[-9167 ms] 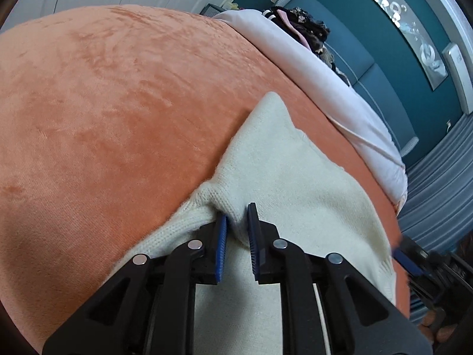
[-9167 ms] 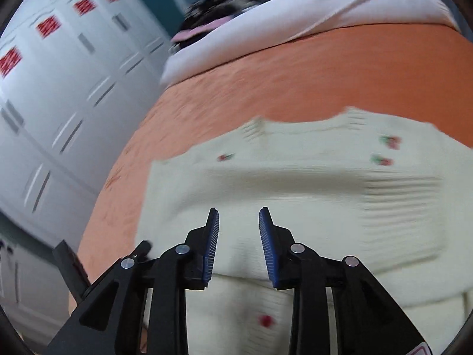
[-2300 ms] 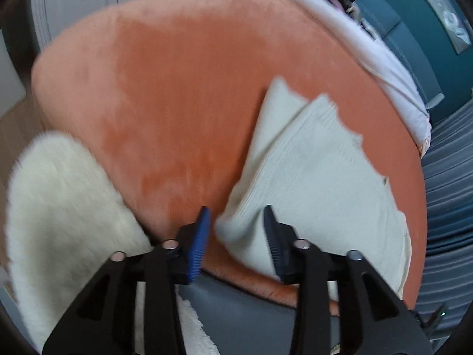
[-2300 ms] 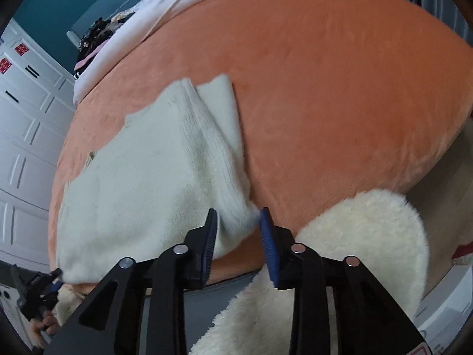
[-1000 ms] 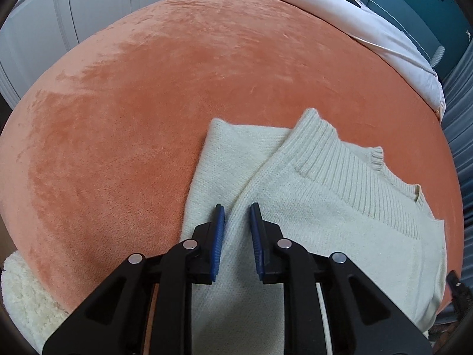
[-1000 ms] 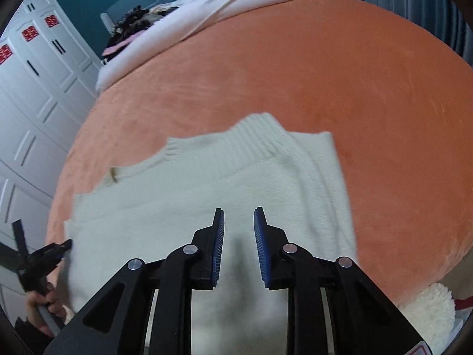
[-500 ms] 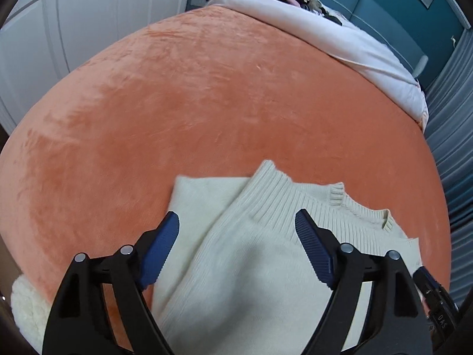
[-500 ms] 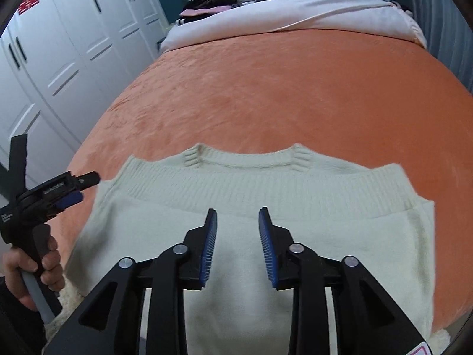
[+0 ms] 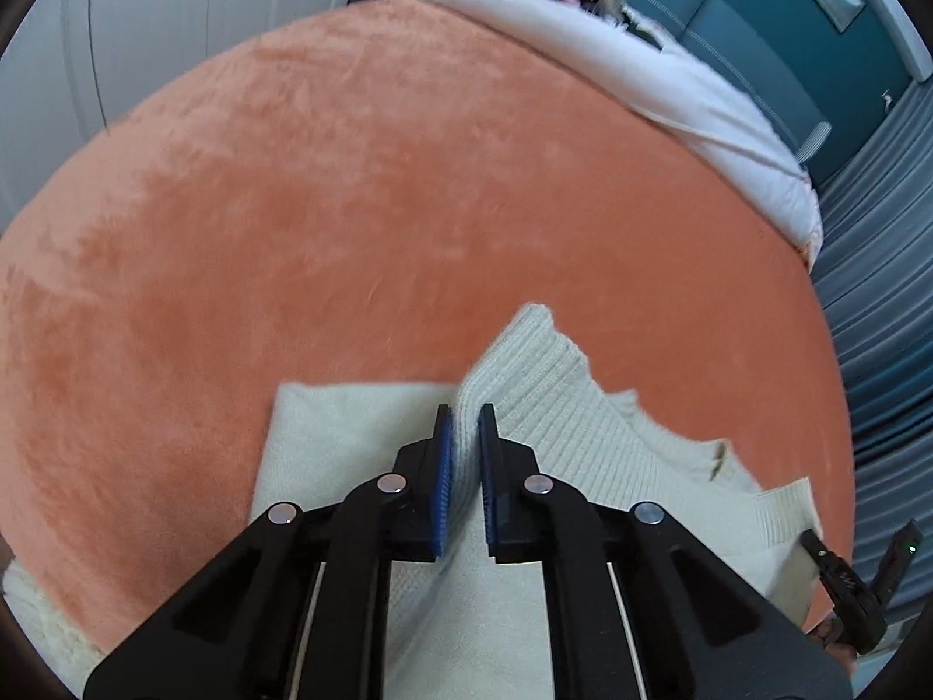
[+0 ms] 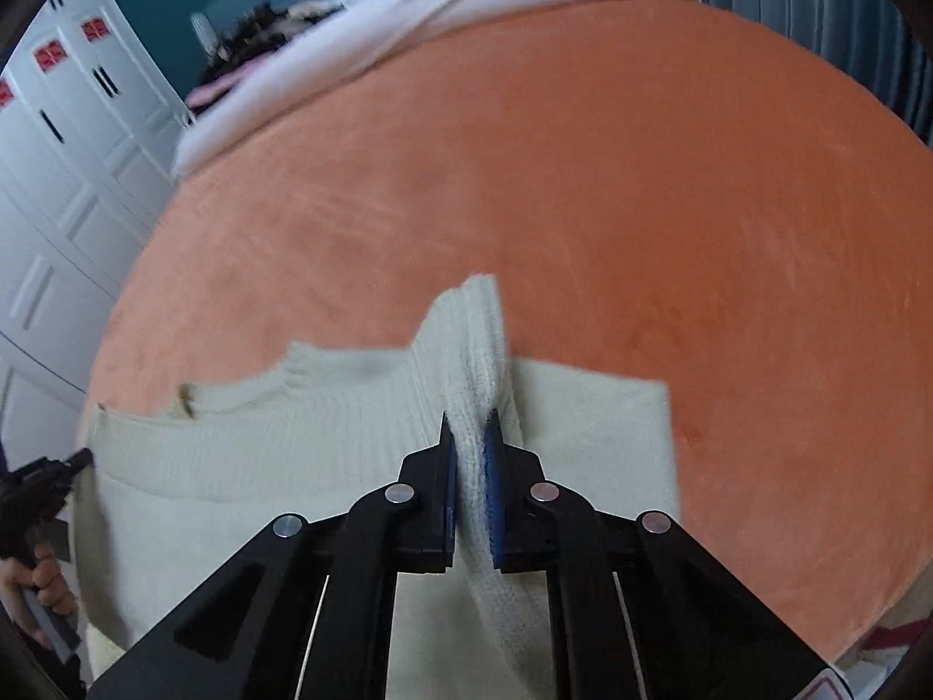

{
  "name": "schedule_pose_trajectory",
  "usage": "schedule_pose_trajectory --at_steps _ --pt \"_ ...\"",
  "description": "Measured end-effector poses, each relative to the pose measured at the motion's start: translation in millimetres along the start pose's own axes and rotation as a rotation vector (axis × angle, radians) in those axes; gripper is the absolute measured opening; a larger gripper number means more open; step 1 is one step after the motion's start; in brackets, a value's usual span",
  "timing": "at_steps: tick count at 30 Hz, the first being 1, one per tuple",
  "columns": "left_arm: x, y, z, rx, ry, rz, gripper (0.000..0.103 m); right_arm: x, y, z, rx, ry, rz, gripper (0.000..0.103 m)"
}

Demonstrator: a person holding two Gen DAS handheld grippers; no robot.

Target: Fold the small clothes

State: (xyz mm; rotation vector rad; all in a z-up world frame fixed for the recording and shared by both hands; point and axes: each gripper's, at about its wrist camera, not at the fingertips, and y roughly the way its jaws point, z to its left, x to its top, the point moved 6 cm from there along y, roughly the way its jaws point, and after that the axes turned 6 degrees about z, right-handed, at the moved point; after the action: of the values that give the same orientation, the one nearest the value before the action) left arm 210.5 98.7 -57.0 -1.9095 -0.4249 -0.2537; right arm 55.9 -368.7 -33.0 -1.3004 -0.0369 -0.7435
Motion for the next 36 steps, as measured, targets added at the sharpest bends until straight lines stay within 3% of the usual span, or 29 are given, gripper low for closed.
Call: schedule_pose_trajectory --at_steps 3,5,7,8,11,13,14,17,20,22,23,24,26,29,31,33,34,36 --pt "8 5 -1 0.026 0.004 -0.009 0.008 8 -30 -15 0.024 0.059 -0.09 0.008" --pt "3 38 6 0.09 0.028 0.049 0.008 0 -3 -40 -0.007 0.107 -0.014 0.008" --pt "-11 79 19 0.154 0.029 0.132 0.011 -22 45 -59 -0.061 0.102 0.152 0.008" --pt "-11 77 18 0.158 0.039 0.09 0.011 -25 48 -59 -0.062 0.094 0.139 0.008" --pt "-13 52 11 0.181 0.051 0.054 0.02 -16 14 -42 -0.106 0.081 0.052 0.017" --pt "-15 25 7 0.181 0.055 0.011 0.026 -11 -15 -22 -0.154 0.019 -0.048 0.02" --pt "-18 14 4 0.173 0.056 -0.003 0.028 -14 -25 -3 -0.134 -0.029 -0.066 0.02" --pt "-41 -12 -12 0.119 0.055 -0.012 0.037 -33 -21 65 0.02 -0.136 -0.013 0.02" --pt "-82 -9 -29 0.093 0.092 0.065 0.04 -79 2 134 0.167 -0.238 0.104 0.02" --pt "-102 4 -27 0.108 0.106 0.125 0.044 -114 37 164 0.173 -0.297 0.21 0.019" --pt "-112 11 -24 0.128 0.104 0.154 0.044 -129 56 169 0.137 -0.316 0.256 0.019" --pt "-119 13 -21 0.135 0.103 0.157 0.044 -134 62 173 0.119 -0.334 0.231 0.019" --pt "-120 5 -22 0.143 0.132 0.131 0.044 -131 47 181 0.092 -0.376 0.223 0.02" --pt "-119 -1 -19 0.133 0.105 0.142 0.045 -118 12 182 0.139 -0.341 0.174 0.019" --pt "-120 0 -18 0.132 0.09 0.141 0.045 -115 12 174 0.09 -0.352 0.158 0.019" --pt "-123 -3 -18 0.137 0.092 0.14 0.045 -124 35 160 -0.005 -0.349 0.217 0.019" --pt "-126 -5 -17 0.14 0.094 0.141 0.046 -123 46 159 -0.017 -0.34 0.25 0.02" --pt "-130 -11 -15 0.148 0.097 0.138 0.051 -120 40 156 0.002 -0.319 0.226 0.02"
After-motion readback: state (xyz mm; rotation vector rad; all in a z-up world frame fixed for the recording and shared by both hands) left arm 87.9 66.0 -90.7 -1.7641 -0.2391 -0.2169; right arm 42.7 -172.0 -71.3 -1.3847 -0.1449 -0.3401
